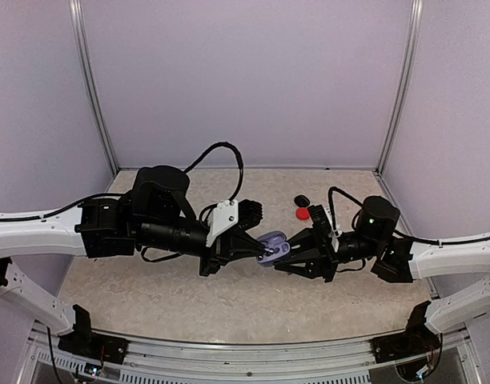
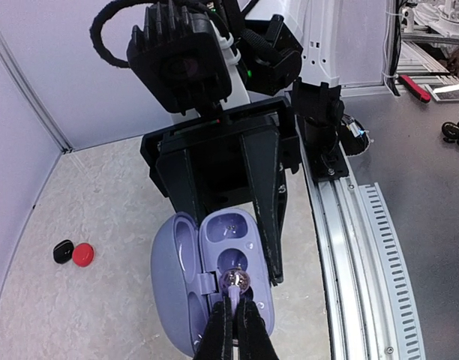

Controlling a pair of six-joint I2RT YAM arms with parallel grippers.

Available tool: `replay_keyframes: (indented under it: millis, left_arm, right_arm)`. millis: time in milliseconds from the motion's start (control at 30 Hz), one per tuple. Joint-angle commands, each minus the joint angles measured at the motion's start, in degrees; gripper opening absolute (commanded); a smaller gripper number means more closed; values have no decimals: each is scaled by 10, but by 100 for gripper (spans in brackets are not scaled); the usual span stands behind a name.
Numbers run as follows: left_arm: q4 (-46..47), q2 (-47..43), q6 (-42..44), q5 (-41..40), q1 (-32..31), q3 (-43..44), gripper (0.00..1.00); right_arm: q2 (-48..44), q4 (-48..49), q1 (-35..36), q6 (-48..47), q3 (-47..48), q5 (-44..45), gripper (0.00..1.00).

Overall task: Insert the wireless bluetooth earbuds into the charging case
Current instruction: Adjust the left earbud in the left side groove of the charging case.

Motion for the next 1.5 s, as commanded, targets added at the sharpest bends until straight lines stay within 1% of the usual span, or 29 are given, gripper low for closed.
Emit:
replay_keyframes:
  millis: [0, 333, 433, 567, 633, 700, 933, 1267, 1367, 1467]
  left_arm:
    - [-69, 34, 4, 8, 3, 7, 0]
    - [-30, 15, -12, 15, 13, -7, 0]
    - [-15, 4, -14, 11, 13, -12, 2]
    - [4, -8, -18, 8, 13, -16, 10]
    - [8, -13, -18, 7, 12, -17, 12]
    - [11, -16, -18, 5, 12, -18, 17]
    - [20, -23, -15, 3, 12, -21, 24]
    - [48, -39, -1, -11, 1, -31, 42]
    - [50, -44, 4, -30, -6, -31, 48]
    - [59, -50, -9, -43, -6, -36, 54]
  right_arm:
    - [-19, 43, 6, -9, 16, -19, 1]
    - [-21, 46, 5, -8, 9, -13, 1]
    - [-20, 48, 5, -7, 6, -12, 1]
    - [-16, 50, 6, -6, 3, -11, 1]
    - [-14, 52, 5, -5, 1, -11, 1]
    - [-12, 53, 5, -3, 0, -11, 1]
    - [-6, 53, 5, -4, 2, -12, 1]
    - [6, 49, 5, -4, 6, -18, 1]
    - [6, 38, 5, -6, 7, -2, 0]
    - [-3, 21, 6, -16, 4, 26, 0]
